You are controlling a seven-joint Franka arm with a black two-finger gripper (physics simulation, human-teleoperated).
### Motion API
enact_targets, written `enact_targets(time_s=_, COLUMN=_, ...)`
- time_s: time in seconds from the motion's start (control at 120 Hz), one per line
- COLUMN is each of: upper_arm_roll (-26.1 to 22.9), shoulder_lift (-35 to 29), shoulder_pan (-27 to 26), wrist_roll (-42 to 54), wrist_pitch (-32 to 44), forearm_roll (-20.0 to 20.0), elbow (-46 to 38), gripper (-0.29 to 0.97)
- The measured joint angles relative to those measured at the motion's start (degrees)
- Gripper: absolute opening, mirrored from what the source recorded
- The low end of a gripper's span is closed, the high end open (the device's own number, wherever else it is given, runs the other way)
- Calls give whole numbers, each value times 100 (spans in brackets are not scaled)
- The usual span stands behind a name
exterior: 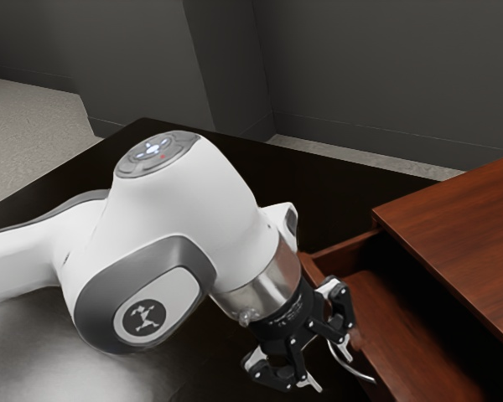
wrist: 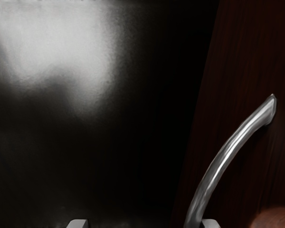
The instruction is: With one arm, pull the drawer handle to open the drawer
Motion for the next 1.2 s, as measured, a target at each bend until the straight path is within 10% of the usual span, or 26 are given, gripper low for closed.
enact_targets(time_s=0.75, upper_arm_roll=143, shoulder_lift=-487, shoulder_pan=163, wrist_roll=405, wrist_pitch=-1093, forearm_roll=-105, elbow=-106, gripper=25)
enact_targets(time_s=1.2, upper_arm_roll=275, shoulder_lift=-615, shoulder_pan=152, wrist_roll=681, wrist_pitch=-1399, forearm_roll=-67, elbow=309, gripper=47)
